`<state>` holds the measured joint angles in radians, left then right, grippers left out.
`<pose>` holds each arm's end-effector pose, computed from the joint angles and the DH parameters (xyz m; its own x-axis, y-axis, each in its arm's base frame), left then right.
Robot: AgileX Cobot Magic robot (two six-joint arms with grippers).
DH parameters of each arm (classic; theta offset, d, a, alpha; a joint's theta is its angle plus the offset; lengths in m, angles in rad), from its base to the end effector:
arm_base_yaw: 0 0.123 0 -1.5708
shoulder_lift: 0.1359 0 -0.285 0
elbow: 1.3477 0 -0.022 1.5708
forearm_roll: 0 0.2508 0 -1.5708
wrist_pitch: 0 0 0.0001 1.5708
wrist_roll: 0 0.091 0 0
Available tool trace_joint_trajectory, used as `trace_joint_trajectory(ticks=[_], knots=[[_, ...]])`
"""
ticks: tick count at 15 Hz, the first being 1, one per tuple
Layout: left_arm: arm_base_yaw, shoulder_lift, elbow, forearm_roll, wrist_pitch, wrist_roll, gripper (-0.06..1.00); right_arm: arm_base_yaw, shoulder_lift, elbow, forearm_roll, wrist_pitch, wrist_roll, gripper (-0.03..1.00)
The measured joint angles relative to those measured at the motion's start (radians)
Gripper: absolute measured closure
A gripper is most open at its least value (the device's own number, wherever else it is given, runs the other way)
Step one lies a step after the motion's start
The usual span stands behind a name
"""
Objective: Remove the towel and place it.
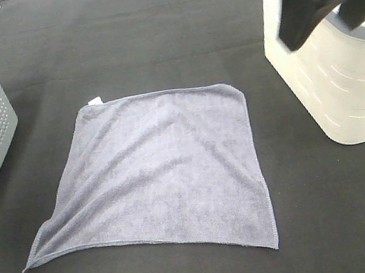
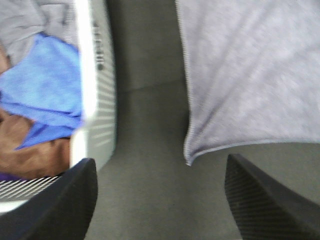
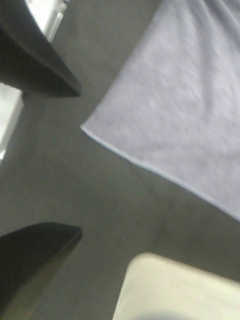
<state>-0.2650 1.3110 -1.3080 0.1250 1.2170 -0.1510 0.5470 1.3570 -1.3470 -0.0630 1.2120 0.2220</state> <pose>0.2453 -0.0555 0.3670 -0.8906 0.1313 -0.4353 0.1171 0.9913 0.0594 0.2287 0.1330 0.3661 -0.8574 -0.2901 -0.4251 -0.3344 0.9419 0.0316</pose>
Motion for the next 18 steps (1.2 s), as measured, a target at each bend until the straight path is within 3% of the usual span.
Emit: trace_joint_trajectory(ticks=[1, 2, 4, 6, 13, 18], knots=[[0.094, -0.022, 0.000, 0.005, 0.001, 0.019, 0.27, -0.025, -0.022, -0.001, -0.017, 0.000, 0.019, 0.28], [0.130, -0.031, 0.000, 0.007, 0.001, 0.032, 0.27, -0.078, -0.038, -0.002, -0.023, 0.001, 0.020, 0.28], [0.296, -0.085, 0.000, 0.005, 0.001, 0.087, 0.27, -0.260, -0.090, -0.002, 0.004, 0.002, -0.018, 0.28], [0.391, -0.140, 0.002, 0.004, 0.002, 0.095, 0.27, -0.390, -0.142, -0.002, 0.029, 0.002, -0.096, 0.28], [0.416, -0.475, 0.294, -0.058, 0.004, 0.102, 0.27, -0.426, -0.499, 0.217, 0.192, 0.003, -0.170, 0.29], [0.416, -0.765, 0.471, -0.042, 0.004, 0.102, 0.27, -0.426, -0.757, 0.429, 0.203, 0.004, -0.240, 0.29]])
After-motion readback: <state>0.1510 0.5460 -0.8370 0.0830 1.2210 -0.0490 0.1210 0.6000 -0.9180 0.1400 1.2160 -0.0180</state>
